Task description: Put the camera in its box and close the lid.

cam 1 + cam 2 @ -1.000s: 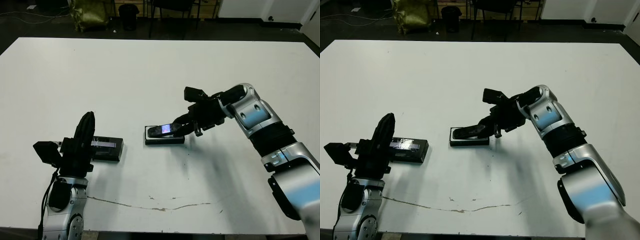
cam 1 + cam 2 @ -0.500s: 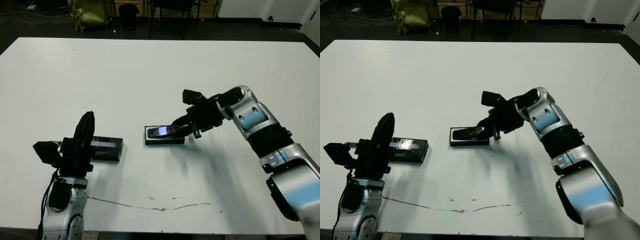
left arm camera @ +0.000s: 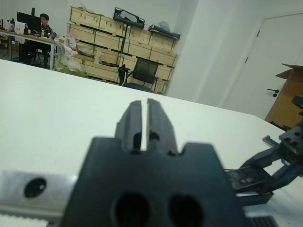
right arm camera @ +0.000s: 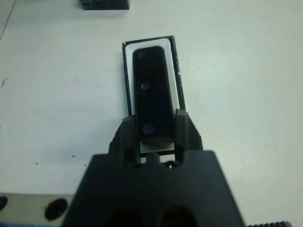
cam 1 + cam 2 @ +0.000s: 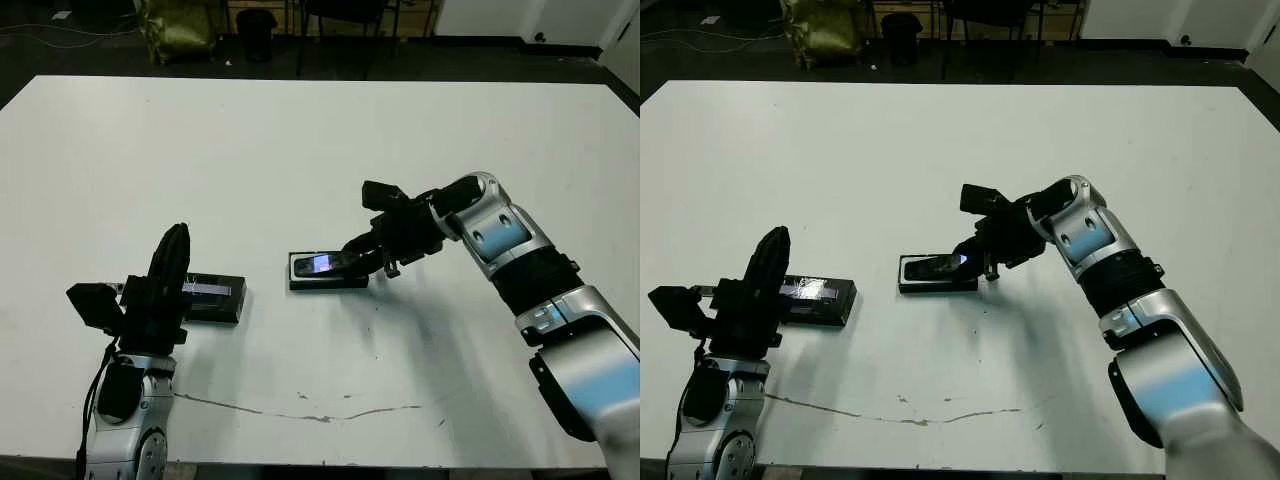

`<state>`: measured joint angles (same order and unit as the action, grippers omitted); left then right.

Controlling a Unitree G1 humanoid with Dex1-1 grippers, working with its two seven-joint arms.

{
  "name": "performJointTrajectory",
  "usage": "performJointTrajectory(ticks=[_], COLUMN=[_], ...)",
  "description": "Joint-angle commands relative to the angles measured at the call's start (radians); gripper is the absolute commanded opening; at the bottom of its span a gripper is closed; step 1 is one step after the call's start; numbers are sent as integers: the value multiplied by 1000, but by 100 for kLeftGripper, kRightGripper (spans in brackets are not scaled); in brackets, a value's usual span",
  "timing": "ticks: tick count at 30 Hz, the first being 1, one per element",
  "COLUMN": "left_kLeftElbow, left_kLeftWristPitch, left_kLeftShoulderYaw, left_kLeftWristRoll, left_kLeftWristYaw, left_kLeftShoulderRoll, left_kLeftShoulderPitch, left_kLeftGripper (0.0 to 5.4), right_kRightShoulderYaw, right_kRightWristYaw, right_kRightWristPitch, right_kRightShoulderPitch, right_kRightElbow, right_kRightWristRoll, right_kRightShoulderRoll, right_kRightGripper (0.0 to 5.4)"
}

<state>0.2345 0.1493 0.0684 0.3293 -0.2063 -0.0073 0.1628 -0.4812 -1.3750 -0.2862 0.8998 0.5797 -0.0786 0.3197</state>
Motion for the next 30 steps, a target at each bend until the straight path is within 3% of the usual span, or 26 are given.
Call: performJointTrajectory(ticks=[1, 3, 7, 12, 26, 30], left_kLeftElbow=[-10, -9, -13, -20, -15, -18], left_kLeftWristPitch=[-7, -8, -9, 0, -7, -5], left_kLeftShoulderYaw=[1, 1, 2, 2, 1, 1], left_kLeftWristRoll=[-9, -11, 2, -10, -8, 1], left_kLeftWristYaw=[3, 4, -5, -2, 2, -8], left_kLeftShoulderRoll=[3, 3, 3, 4, 1, 3], left_kLeftShoulderPitch=[17, 17, 16, 14, 19, 18], left_kLeftGripper=[0, 0, 0, 0, 0, 0], right_kRightShoulderYaw=[-35, -35, -35, -26, -20, -10], right_kRightWristYaw=[-11, -27, -41, -45, -23, -21], right_kRightWristPitch=[-9, -12, -1, 107, 99, 87], right_kRightShoulderPitch=[-19, -8, 8, 12, 5, 1], right_kRightElbow=[-6, 0, 0, 23, 25, 26], right_kRightWristRoll=[-20, -19, -22, -23, -32, -22], right_kRightShoulderRoll=[-14, -10, 0, 7, 3, 1], right_kRightGripper=[37, 37, 112, 225, 530, 535])
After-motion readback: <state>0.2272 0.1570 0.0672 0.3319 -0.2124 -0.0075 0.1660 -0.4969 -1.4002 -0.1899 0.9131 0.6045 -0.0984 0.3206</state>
